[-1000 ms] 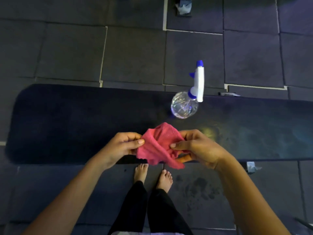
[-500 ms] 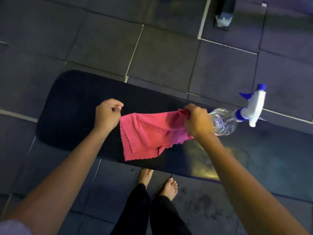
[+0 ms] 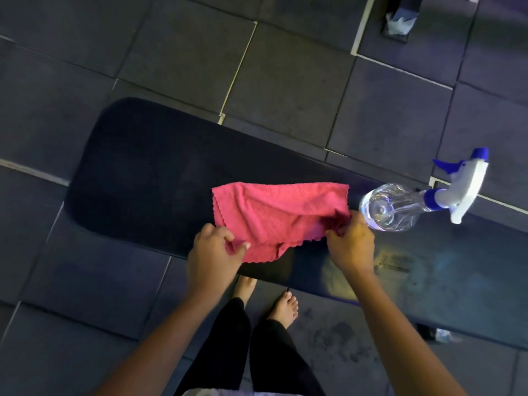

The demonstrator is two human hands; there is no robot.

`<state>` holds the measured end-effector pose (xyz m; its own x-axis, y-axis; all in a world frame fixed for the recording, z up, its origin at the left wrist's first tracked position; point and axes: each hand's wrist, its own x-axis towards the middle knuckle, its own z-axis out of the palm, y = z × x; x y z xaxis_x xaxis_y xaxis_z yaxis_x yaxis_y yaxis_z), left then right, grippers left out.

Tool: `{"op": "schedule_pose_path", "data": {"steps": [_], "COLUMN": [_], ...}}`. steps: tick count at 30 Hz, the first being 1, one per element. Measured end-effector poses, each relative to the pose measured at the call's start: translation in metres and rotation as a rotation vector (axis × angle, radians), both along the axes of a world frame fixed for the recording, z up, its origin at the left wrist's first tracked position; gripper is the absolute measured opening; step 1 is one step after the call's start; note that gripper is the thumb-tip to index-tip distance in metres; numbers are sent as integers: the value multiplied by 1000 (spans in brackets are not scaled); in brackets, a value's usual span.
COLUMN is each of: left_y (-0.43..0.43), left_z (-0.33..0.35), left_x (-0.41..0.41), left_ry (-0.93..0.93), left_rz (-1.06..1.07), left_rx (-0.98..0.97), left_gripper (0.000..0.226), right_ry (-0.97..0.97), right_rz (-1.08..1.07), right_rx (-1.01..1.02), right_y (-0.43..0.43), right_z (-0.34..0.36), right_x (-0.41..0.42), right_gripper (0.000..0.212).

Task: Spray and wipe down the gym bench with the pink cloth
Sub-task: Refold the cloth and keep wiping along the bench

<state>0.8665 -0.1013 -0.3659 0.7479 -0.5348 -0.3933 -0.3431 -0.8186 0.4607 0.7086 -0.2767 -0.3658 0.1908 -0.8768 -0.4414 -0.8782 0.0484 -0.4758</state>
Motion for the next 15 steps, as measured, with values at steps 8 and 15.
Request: {"op": "schedule_pose_path", "data": {"steps": [8,15], "left_y": [-4,27], "left_z": [-7,-6], "left_x": [-2,21], "left_ry": [-174,74], "left_rz": [-148,-28], "left_rx": [-68,-52], "left_gripper": [9,22], "right_ry": [-55,-206], "right_rz": [-217,-303], "right_rx": [212,441], "right_y": [-8,-3], "right_z": [3,8], "right_x": [0,7], "right_gripper": [16,17]}}
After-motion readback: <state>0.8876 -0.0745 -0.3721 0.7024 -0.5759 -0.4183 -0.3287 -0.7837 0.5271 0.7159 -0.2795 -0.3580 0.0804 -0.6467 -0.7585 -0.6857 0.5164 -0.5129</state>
